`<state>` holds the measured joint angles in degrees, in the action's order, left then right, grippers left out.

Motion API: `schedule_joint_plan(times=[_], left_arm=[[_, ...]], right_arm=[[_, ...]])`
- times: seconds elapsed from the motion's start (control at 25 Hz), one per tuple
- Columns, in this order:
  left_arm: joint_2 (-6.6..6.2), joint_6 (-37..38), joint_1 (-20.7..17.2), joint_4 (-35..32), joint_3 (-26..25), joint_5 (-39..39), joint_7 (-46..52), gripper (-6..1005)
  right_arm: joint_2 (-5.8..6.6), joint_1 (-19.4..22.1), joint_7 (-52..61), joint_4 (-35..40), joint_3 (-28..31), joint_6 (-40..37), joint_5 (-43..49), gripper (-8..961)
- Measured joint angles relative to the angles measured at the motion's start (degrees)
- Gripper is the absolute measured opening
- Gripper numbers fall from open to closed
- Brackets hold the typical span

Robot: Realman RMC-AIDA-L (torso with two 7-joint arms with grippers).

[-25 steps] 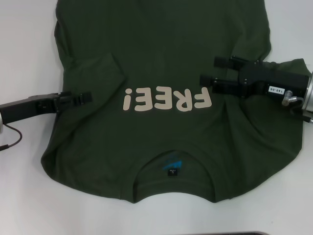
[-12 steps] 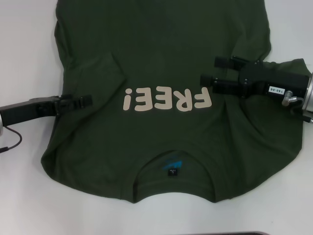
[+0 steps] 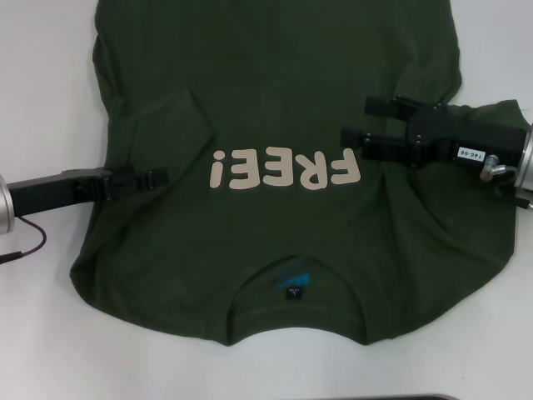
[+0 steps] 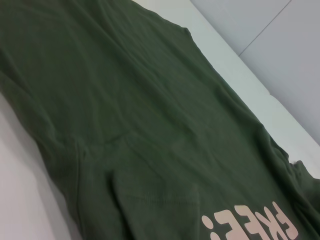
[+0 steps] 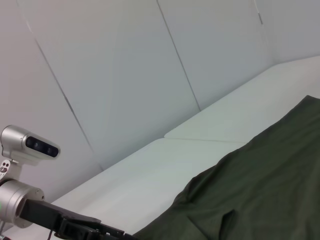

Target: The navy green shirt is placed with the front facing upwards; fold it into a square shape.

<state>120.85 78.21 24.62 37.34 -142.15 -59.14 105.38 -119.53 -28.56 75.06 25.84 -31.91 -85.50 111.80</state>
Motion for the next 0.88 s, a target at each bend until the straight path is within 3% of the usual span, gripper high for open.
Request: schedule_joint_plan(times=[0.48,0.88], left_arm=[[-1.34,-1.19,-0.11,0.02,0.01,0.13,0.1,875],[-1.45,-0.71,0.34,0.02,0.12,2.78,0.83,876]], right_arm=[[0.0,0.08,-0.01,0.0,0.0,-0.11,0.0,929],[0.0,0.26,0.17,0.0,0.0,-0.25,0.0,929]])
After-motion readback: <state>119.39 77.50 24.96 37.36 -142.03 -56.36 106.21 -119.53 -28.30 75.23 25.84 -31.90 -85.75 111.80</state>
